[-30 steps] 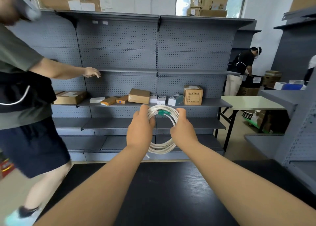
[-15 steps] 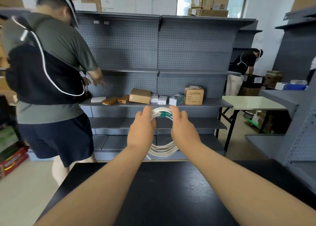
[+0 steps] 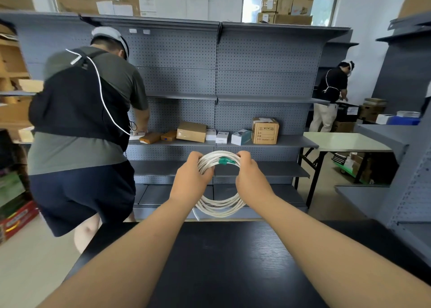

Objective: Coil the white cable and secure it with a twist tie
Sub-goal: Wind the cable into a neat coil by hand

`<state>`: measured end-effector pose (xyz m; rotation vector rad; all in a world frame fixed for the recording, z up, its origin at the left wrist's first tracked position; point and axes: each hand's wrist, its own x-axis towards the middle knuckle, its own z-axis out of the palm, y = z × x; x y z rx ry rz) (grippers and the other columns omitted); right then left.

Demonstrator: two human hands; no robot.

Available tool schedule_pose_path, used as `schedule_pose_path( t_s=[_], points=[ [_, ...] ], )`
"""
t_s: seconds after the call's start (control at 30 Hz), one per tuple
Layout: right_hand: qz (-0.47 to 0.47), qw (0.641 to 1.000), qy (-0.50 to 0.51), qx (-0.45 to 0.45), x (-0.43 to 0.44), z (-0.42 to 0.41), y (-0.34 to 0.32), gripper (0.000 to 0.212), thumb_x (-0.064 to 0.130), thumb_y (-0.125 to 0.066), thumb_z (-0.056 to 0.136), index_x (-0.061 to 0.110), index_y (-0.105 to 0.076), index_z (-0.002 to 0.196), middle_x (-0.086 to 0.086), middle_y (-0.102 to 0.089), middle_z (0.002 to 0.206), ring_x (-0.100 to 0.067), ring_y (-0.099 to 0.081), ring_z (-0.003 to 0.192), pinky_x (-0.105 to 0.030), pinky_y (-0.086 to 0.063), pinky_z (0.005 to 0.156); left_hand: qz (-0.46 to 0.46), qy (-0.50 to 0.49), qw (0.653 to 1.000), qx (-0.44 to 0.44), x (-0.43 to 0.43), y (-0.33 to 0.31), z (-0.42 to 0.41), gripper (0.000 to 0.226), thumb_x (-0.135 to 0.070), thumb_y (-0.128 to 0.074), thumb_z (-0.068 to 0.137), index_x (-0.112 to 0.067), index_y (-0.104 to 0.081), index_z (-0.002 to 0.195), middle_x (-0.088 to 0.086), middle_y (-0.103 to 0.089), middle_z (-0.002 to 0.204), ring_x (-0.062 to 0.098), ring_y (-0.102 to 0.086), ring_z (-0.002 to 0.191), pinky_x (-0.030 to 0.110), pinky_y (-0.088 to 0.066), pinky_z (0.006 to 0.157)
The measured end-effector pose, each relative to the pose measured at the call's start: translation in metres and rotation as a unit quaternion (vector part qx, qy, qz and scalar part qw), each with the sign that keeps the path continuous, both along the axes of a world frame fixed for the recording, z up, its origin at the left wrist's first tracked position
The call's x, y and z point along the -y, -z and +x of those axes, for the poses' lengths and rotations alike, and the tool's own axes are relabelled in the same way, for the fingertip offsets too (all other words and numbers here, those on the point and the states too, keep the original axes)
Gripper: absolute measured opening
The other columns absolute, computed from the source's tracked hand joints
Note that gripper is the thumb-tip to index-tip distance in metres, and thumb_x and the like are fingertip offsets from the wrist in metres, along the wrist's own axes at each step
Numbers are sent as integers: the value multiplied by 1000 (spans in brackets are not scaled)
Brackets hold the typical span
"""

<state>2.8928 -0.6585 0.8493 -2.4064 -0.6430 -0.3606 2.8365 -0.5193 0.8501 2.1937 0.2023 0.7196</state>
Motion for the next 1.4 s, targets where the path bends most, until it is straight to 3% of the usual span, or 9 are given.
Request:
schedule_pose_path(
  t_s=[0.27, 0.43, 0.53, 0.67, 0.8, 0.93, 1.07, 1.27, 1.4],
  points=[
    [83, 991, -15, -107, 4, 5, -5, 32, 1, -36, 92, 17, -31, 119, -13, -53, 97, -33, -61, 84, -46, -53, 73, -91, 20, 995, 44, 3, 3, -4, 15, -31, -58, 89, -26, -47, 98, -3, -60, 75, 12, -59, 58, 8, -39, 43],
    [170, 973, -2, -153, 3, 5, -5, 35, -1, -34, 91, 30, -27, 106, -8, -53, 85, -34, -66, 75, -50, -57, 67, -150, 3, 986, 66, 5, 1, -3, 17, -32, -58, 90, -25, -47, 101, 1, -60, 73, 4, -55, 42, 8, -37, 39],
    [201, 966, 4, -165, 1, 4, -4, 43, -2, -34, 91, 34, -28, 113, -8, -54, 89, -32, -67, 73, -51, -57, 67, -158, -2, 984, 86, 8, 0, -1, 17, -32, -58, 90, -25, -48, 101, -1, -58, 72, 8, -55, 41, 12, -40, 38],
    [152, 985, -16, -80, 1, 2, -3, 63, -4, -41, 84, 35, -25, 130, -9, -53, 113, -28, -59, 85, -40, -51, 71, -109, -15, 990, 93, 9, -2, 1, 11, -30, -55, 92, -29, -48, 100, -9, -58, 74, 13, -57, 64, 37, -54, 54],
    [81, 996, -30, 1, 4, -1, -7, 76, -7, -46, 78, 38, -21, 134, -8, -44, 121, -28, -53, 86, -39, -47, 72, -9, -7, 995, 96, 8, -7, 2, 11, -30, -55, 92, -28, -50, 101, -15, -57, 74, 5, -54, 70, 16, -37, 56],
    [20, 998, -54, 40, 6, -5, -10, 78, -8, -41, 78, 44, -18, 132, -8, -40, 121, -30, -52, 76, -38, -43, 63, 113, 6, 990, 83, 12, -15, 1, 23, -30, -56, 91, -22, -53, 112, -1, -57, 89, 18, -52, 80, 26, -35, 66],
    [31, 998, -50, 19, 7, -4, -10, 58, -7, -38, 81, 30, -31, 124, -12, -46, 109, -31, -50, 81, -40, -43, 67, 153, 16, 985, 78, 13, -21, -1, 22, -31, -56, 90, -24, -53, 111, 3, -58, 96, 23, -54, 86, 30, -40, 70],
    [95, 995, -11, -39, 8, 0, -10, 49, -6, -39, 85, 22, -34, 126, -11, -49, 105, -25, -50, 82, -33, -38, 61, 57, -10, 996, 73, 9, -12, -2, 24, -33, -62, 87, -23, -52, 107, -15, -55, 76, 11, -53, 76, 23, -34, 65],
    [176, 976, 41, -120, 7, 3, -8, 45, -3, -40, 87, 23, -34, 124, -10, -52, 101, -27, -54, 87, -34, -42, 64, -48, -20, 997, 58, 12, -7, -1, 17, -35, -61, 87, -25, -53, 97, -11, -57, 71, 16, -59, 67, 25, -39, 57]
  ],
)
